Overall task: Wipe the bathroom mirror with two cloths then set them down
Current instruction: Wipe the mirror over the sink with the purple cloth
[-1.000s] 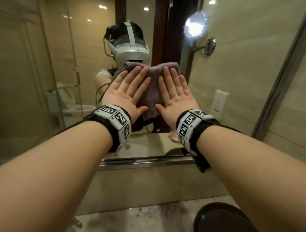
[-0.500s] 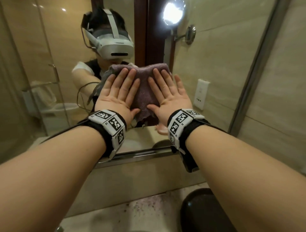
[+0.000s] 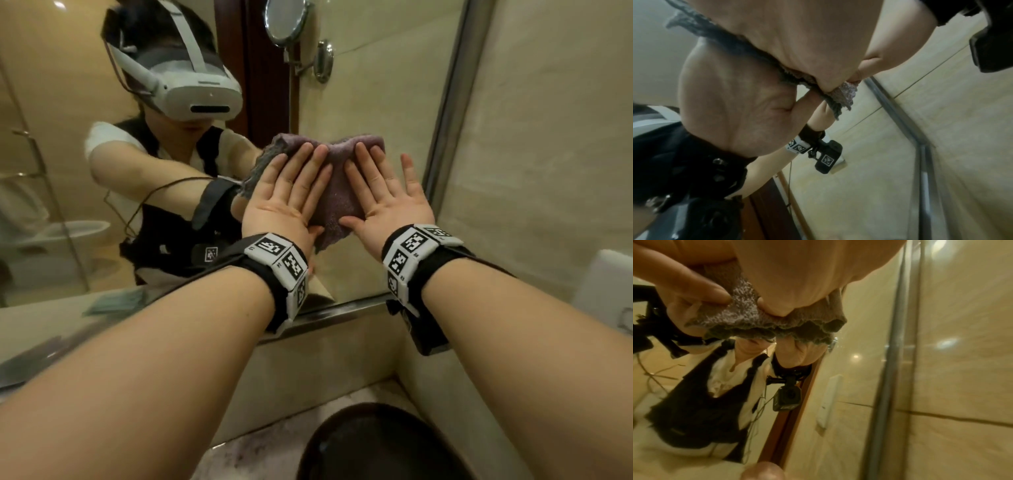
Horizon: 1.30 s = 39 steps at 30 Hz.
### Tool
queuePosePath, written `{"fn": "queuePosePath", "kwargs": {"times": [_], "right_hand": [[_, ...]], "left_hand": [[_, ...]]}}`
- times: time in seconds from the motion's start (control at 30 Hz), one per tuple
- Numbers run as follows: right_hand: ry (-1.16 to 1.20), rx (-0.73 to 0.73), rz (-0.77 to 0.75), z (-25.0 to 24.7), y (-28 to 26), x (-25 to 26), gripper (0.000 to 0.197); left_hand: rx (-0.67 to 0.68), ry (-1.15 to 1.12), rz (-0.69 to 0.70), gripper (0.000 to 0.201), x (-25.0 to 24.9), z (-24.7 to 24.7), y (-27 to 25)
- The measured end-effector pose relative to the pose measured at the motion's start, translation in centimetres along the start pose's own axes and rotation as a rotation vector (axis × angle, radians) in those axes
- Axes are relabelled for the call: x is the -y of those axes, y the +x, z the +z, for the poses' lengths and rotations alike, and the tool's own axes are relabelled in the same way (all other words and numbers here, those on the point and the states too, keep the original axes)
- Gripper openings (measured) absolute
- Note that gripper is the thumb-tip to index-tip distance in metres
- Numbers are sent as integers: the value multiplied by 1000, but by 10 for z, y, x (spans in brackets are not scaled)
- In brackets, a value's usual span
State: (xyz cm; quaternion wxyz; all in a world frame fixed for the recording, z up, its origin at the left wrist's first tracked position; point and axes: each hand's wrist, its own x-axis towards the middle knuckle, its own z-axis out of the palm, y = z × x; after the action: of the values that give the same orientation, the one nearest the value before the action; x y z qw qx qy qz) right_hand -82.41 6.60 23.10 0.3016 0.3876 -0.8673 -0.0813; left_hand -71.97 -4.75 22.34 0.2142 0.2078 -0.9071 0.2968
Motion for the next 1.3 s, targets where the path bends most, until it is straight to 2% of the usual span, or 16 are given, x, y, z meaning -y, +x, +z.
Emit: {"fn": "queuePosePath", "kwargs": {"times": [0.23,0.57,0.73,0.93,1.1,1.3], "right_hand": [[-85,57,82,28,-2,-61,78],[-244,109,72,38,-2,-81,81],[-235,111,85,37,-4,-76,79],[-82,41,121,37,-9,-48,83],[28,-7,55,22,-10,-10,83],[48,-54,-43,-7,-10,46,81]], "left_hand": [[-58,43,41,80,-67,-4,44],[-82,76,44,78,-106,1,60],[-83,116,77,75,-97,-3,56],[-87,156,113,76,-64,-7,41],[-48,147,84,77,-23,-2,14],[-13,131,13,77,34,4,-28]]}}
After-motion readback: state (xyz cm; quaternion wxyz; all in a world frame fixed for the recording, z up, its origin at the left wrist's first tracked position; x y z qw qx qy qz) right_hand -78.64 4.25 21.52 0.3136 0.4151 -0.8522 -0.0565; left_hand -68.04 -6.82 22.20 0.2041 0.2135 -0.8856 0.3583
